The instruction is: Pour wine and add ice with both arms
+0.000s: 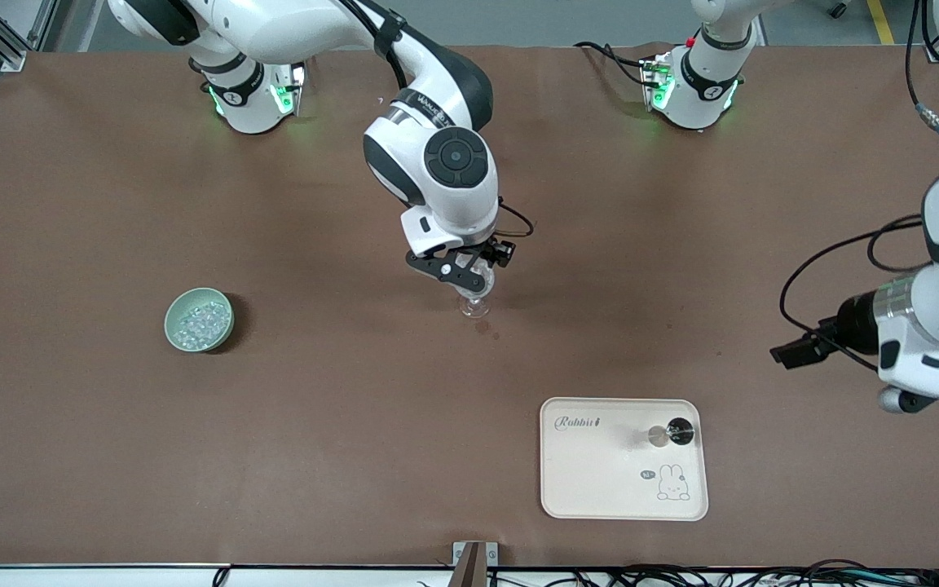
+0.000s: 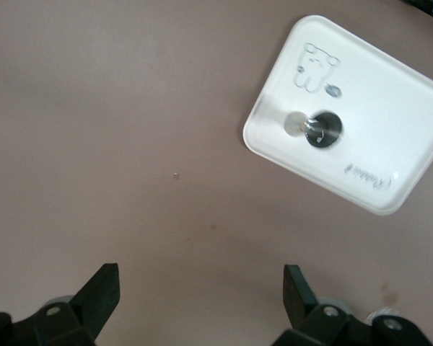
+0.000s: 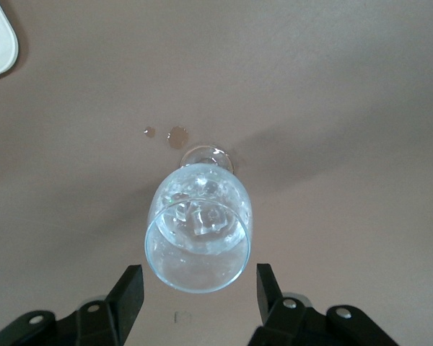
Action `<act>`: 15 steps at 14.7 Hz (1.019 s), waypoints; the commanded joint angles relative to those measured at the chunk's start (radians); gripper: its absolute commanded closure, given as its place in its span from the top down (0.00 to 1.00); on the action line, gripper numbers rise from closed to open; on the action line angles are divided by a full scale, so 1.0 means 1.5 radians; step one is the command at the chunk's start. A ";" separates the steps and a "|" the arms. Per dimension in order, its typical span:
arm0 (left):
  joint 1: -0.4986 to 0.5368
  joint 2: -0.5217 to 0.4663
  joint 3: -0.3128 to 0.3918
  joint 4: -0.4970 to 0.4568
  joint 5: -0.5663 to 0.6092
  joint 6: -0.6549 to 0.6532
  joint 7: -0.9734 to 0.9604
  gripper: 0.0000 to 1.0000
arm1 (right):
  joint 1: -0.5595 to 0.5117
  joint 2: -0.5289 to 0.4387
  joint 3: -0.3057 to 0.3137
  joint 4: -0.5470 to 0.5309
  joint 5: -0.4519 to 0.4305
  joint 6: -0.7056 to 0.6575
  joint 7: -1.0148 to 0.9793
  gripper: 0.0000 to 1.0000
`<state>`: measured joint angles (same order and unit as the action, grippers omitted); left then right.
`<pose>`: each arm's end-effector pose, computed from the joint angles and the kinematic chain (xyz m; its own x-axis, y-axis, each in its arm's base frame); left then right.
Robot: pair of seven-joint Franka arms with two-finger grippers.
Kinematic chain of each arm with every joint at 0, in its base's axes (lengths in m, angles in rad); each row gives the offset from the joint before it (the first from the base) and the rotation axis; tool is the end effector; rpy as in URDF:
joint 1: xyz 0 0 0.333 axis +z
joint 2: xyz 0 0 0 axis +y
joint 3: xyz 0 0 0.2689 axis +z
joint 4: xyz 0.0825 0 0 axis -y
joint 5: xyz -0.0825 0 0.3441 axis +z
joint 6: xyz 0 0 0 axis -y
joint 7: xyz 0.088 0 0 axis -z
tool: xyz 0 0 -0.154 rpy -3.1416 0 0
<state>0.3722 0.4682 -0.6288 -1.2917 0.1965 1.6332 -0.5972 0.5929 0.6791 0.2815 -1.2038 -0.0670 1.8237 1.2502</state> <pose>0.6090 -0.0681 0.4286 0.9298 0.3600 -0.0767 0.3634 -0.9309 0.0364 0.4607 0.4798 0.3164 0.9091 -0.3999 -0.1169 -0.4027 -0.9153 -0.0002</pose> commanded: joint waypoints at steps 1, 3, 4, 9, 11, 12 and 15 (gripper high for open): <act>0.004 -0.084 0.002 -0.025 0.014 -0.024 0.095 1.00 | -0.009 -0.025 -0.004 0.010 -0.010 -0.015 0.006 1.00; -0.048 -0.134 0.059 -0.042 0.006 -0.026 0.168 1.00 | -0.025 -0.083 -0.018 0.010 -0.046 -0.028 -0.005 1.00; -0.088 -0.162 0.111 -0.052 -0.008 -0.035 0.193 1.00 | -0.044 -0.111 -0.019 0.010 -0.074 -0.029 -0.011 1.00; -0.251 -0.285 0.322 -0.133 -0.082 -0.051 0.275 1.00 | -0.185 -0.233 -0.020 0.004 -0.086 -0.129 -0.161 1.00; -0.276 -0.324 0.361 -0.175 -0.103 -0.063 0.300 1.00 | -0.249 -0.268 -0.020 0.003 -0.086 -0.182 -0.250 1.00; -0.285 -0.346 0.377 -0.200 -0.104 -0.064 0.303 1.00 | -0.276 -0.282 -0.020 0.000 -0.085 -0.204 -0.292 1.00; -0.281 -0.396 0.375 -0.264 -0.119 -0.059 0.303 1.00 | -0.351 -0.327 -0.040 -0.028 -0.077 -0.235 -0.457 1.00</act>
<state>-0.0397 -0.0465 -0.0751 -1.5871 0.0422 1.5270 -0.1535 0.1341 0.2644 0.2249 -1.1533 -0.1828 1.4691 0.6930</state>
